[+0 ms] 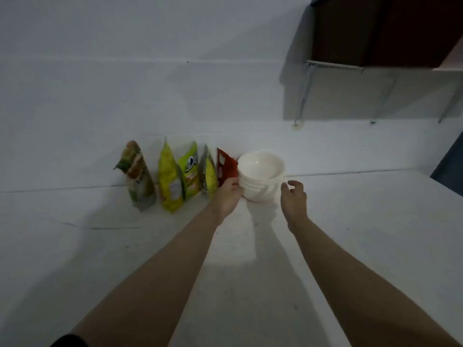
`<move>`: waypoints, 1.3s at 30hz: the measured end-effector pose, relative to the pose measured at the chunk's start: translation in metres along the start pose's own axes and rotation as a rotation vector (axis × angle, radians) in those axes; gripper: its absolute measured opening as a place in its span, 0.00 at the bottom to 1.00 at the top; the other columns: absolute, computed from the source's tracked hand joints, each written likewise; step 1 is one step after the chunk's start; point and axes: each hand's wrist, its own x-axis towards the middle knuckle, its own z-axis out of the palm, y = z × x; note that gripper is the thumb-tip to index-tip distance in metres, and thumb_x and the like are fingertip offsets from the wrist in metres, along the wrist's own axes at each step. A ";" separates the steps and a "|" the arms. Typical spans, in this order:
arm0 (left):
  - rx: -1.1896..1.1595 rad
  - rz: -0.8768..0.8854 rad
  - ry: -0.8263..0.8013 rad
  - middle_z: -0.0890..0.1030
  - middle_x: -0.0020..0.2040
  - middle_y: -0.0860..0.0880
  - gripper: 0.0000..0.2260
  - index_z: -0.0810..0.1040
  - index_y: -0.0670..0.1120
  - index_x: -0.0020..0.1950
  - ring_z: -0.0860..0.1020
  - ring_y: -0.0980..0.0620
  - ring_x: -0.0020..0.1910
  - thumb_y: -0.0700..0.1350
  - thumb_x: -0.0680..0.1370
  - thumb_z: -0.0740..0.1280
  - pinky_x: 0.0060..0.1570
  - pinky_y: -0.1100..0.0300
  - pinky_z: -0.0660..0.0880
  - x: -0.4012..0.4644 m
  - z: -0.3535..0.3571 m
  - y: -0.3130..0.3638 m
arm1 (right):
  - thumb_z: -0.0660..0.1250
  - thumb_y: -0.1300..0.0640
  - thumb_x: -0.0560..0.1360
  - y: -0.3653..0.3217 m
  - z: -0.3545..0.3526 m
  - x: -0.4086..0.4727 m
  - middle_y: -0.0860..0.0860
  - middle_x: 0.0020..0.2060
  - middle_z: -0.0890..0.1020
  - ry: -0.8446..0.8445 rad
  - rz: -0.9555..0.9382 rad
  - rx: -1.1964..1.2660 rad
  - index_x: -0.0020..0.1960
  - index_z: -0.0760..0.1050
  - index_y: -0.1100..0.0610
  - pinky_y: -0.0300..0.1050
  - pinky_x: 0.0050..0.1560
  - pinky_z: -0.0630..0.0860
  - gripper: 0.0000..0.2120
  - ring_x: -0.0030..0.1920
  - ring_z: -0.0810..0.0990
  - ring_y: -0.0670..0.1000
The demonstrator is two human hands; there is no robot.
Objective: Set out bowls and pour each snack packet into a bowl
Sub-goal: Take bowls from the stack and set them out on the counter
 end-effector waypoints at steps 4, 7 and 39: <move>-0.033 -0.084 0.051 0.71 0.69 0.46 0.21 0.65 0.49 0.75 0.71 0.45 0.67 0.50 0.82 0.58 0.69 0.46 0.67 0.042 0.028 -0.004 | 0.58 0.44 0.80 0.010 0.006 0.040 0.58 0.69 0.69 -0.090 0.144 0.090 0.72 0.65 0.51 0.64 0.64 0.73 0.23 0.62 0.74 0.60; -0.042 -0.106 0.070 0.69 0.68 0.48 0.21 0.62 0.48 0.76 0.69 0.45 0.68 0.51 0.84 0.54 0.70 0.45 0.66 0.070 0.051 -0.010 | 0.58 0.39 0.79 0.013 0.012 0.079 0.56 0.73 0.65 -0.158 0.250 0.161 0.75 0.61 0.48 0.64 0.63 0.73 0.28 0.66 0.71 0.60; -0.300 0.200 0.352 0.74 0.62 0.56 0.28 0.64 0.58 0.68 0.75 0.55 0.58 0.51 0.68 0.66 0.52 0.61 0.73 -0.106 -0.026 -0.062 | 0.61 0.63 0.74 -0.019 -0.003 -0.141 0.54 0.56 0.77 -0.432 0.343 0.227 0.68 0.64 0.46 0.59 0.42 0.84 0.25 0.51 0.81 0.62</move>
